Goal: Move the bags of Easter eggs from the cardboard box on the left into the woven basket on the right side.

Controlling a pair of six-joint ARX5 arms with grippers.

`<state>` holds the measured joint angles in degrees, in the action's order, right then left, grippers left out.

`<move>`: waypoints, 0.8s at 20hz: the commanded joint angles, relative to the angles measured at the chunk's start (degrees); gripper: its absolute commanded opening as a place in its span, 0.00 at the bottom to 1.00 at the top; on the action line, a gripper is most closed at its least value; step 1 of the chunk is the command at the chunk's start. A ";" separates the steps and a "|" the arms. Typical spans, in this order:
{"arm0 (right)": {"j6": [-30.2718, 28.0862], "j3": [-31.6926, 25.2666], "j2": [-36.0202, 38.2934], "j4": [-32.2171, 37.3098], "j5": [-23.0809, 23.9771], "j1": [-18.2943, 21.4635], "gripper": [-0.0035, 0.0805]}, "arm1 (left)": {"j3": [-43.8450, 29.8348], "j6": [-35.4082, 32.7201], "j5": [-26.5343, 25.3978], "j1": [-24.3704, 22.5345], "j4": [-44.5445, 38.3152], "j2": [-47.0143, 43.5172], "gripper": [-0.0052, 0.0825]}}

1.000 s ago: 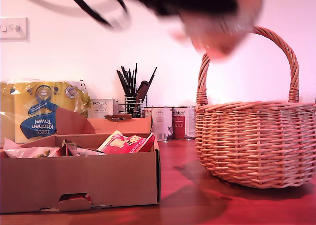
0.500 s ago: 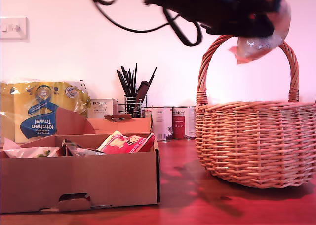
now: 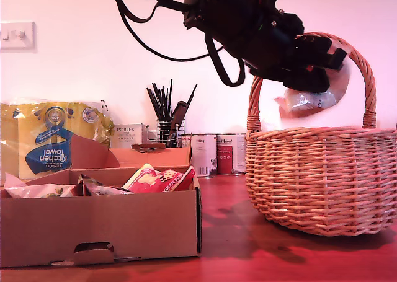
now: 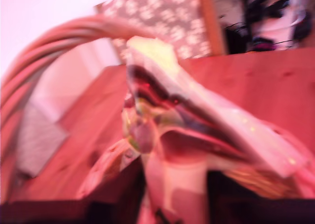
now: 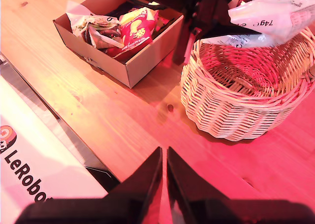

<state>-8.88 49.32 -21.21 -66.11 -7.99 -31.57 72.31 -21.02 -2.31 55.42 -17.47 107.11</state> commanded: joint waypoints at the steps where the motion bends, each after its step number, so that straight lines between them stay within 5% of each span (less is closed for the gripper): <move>1: -0.15 0.35 0.20 0.17 0.00 0.22 0.03 | -0.28 -0.28 -0.87 0.52 -0.92 0.46 0.69; 5: -0.15 0.35 0.20 0.13 -0.02 0.22 0.03 | 0.15 -0.46 -1.53 1.05 -0.81 0.44 0.68; 7: -0.17 0.35 0.20 0.09 -0.02 0.22 0.03 | 0.48 -0.44 -2.40 1.81 0.15 -0.20 0.59; 9: -0.22 0.35 0.20 0.09 -0.02 0.22 0.03 | 1.14 -0.44 -4.17 2.51 3.76 -2.12 0.39; 11: -0.26 0.35 0.20 0.11 0.00 0.22 0.03 | 1.22 -0.39 -4.22 3.04 8.50 -5.27 0.07; 16: -1.44 0.35 0.20 0.20 0.00 0.22 0.03 | 1.07 4.31 -1.79 2.71 25.64 -15.21 0.04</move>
<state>-10.04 49.30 -21.21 -66.11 -8.01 -31.57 73.21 -19.31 -4.73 58.35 6.50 92.23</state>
